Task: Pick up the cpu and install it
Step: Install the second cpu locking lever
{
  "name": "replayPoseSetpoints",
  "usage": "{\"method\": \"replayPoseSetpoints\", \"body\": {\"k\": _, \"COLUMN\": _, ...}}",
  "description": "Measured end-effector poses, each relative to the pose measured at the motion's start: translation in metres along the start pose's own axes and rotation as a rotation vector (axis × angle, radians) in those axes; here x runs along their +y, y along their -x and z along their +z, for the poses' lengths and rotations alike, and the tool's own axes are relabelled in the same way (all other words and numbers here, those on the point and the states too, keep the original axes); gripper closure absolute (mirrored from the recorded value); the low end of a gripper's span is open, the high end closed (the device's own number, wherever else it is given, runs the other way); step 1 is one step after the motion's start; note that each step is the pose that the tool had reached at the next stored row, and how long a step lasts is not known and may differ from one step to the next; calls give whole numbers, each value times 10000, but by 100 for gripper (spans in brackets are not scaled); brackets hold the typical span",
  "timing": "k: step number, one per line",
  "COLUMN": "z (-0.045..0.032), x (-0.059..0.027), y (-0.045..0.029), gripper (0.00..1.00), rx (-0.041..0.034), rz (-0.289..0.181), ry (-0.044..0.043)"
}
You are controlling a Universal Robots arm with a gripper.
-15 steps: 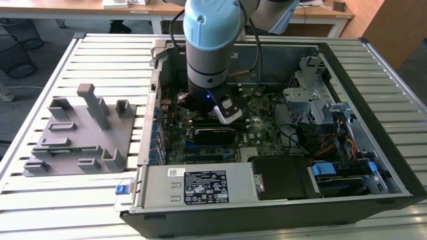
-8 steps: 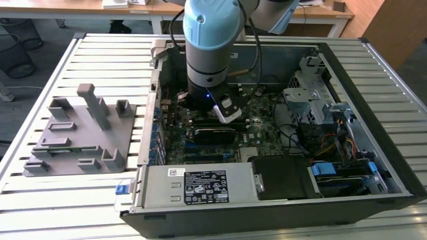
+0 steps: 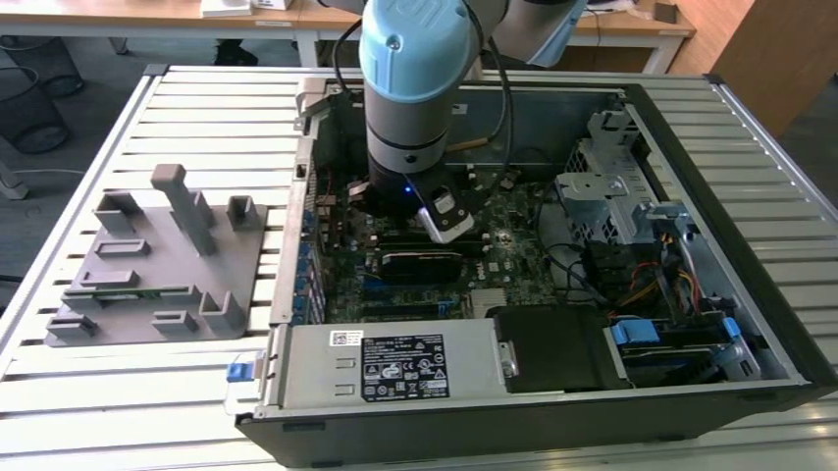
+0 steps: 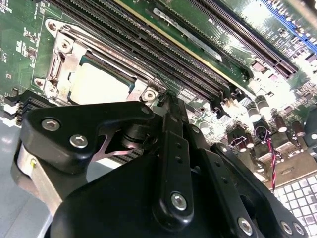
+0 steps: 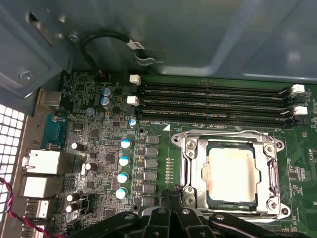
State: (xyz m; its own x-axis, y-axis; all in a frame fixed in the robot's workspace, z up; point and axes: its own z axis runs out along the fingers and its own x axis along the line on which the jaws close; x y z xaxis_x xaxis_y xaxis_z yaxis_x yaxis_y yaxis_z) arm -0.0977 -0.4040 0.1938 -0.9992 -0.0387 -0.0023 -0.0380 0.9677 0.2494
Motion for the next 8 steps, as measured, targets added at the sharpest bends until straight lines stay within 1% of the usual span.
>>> {"method": "replayPoseSetpoints", "body": {"k": 4, "z": 3, "x": -1, "y": 0, "gripper": 89, "rx": 1, "rz": 0, "ry": -3}}
{"method": "replayPoseSetpoints", "body": {"k": 6, "z": 5, "x": -1, "y": 1, "gripper": 89, "rx": -1, "rz": -1, "ry": -29}}
{"method": "replayPoseSetpoints", "body": {"k": 8, "z": 4, "x": -1, "y": 0, "gripper": 89, "rx": 2, "rz": 1, "ry": -73}}
